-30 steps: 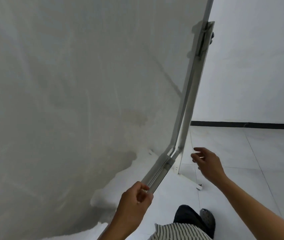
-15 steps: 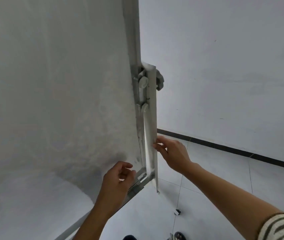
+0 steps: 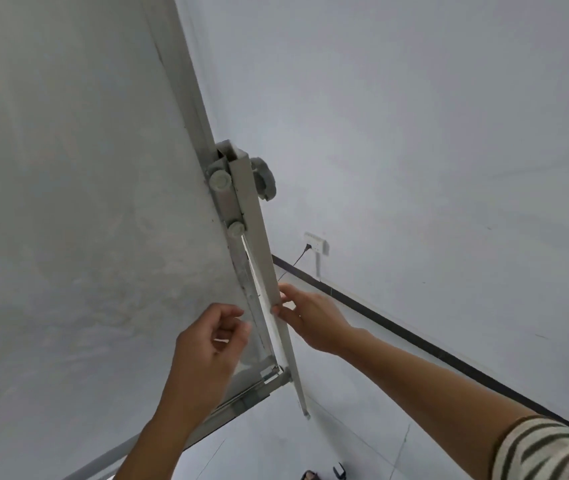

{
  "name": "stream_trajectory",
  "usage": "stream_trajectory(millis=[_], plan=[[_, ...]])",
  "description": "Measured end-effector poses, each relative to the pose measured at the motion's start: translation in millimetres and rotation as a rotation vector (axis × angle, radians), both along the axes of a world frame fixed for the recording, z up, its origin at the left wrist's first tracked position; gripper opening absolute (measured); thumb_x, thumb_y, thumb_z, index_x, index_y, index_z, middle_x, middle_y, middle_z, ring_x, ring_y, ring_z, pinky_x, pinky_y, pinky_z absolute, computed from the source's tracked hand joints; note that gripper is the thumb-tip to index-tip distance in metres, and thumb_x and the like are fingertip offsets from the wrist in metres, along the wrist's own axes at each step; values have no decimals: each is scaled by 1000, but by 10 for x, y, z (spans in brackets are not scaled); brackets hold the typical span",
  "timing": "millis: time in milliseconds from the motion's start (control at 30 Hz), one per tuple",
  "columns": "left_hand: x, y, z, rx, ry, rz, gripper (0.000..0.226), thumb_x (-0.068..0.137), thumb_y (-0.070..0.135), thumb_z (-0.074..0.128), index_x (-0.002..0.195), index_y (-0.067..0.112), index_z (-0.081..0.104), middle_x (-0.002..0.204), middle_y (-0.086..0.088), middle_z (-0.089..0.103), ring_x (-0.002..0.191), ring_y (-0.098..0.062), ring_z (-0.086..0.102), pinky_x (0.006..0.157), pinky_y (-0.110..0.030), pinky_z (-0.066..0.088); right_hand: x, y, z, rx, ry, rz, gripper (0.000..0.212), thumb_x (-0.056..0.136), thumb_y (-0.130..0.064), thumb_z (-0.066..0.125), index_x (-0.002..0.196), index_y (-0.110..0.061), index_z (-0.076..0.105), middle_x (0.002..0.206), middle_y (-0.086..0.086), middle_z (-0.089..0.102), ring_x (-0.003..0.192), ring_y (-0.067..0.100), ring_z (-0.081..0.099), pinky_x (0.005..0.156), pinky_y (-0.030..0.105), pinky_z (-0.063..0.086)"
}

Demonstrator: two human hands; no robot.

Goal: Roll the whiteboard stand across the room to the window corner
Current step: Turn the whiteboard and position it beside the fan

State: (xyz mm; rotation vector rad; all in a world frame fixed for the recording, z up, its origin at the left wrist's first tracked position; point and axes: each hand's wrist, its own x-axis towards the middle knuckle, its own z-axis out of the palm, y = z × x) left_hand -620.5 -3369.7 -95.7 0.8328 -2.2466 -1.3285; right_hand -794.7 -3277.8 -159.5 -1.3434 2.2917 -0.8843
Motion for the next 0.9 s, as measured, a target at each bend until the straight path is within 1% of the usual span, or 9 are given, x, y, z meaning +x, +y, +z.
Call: stream_trajectory(millis=[67,167,267,333,400,567,700,800,900], plan=[[-119,-175,119,-25,38,62,10,87,23,67,91,31,63,82,7,71,82,-15,69,72,-20,53,-132,-263,20,23,-4,92,42,99,-39,43,140,-32,38,126,-3,65,93,22,67,71,31,44],[-251,-417,295,-85,69,148,11,87,24,67,90,34,61,78,9,69,80,-5,65,66,-9,50,-322,-644,51,43,-44,167,42,96,-41,47,137,-37,39,126,-2,66,90,22,67,79,38,53],[-347,-607,452,-141,81,231,10,85,34,64,94,33,60,83,13,68,83,-2,64,66,-6,49,-474,-1016,91,66,-85,268,45,93,-43,53,136,-39,41,121,-1,68,90,19,69,81,42,56],[-434,-730,539,-178,102,297,25,80,44,59,99,29,60,85,14,68,87,-1,64,68,-6,50,-588,-1281,109,78,-92,358,46,91,-43,57,135,-37,42,122,-2,68,92,16,69,81,40,56],[-534,-861,604,-205,125,377,33,76,47,58,102,26,60,86,14,68,88,-2,64,70,-8,52,-703,-1549,100,89,-107,445,47,89,-46,59,132,-36,44,126,-4,65,94,13,68,81,38,56],[-814,-1245,674,-290,146,632,35,76,47,66,97,20,62,83,11,71,84,-6,68,69,-14,55,-917,-2234,-1,95,-100,658,55,83,-63,55,129,-35,42,125,-4,66,99,15,67,84,44,56],[-1088,-1593,681,-345,127,876,39,74,46,71,90,10,63,80,0,73,71,-16,71,70,-33,62,-1107,-2813,-66,72,-51,840,59,82,-64,56,127,-29,43,122,2,67,102,23,67,83,43,55],[-1251,-1798,738,-346,104,1039,40,74,44,71,87,8,62,78,-5,74,72,-25,72,73,-50,61,-1156,-3200,-34,98,-29,963,57,79,-63,61,120,-25,46,118,4,68,101,28,65,83,43,53],[-1300,-1963,803,-364,53,1184,37,71,45,72,90,16,60,76,1,71,68,-24,70,75,-52,60,-1112,-3516,-29,81,12,1043,53,80,-61,61,112,-21,47,110,5,68,97,30,63,75,39,50]])
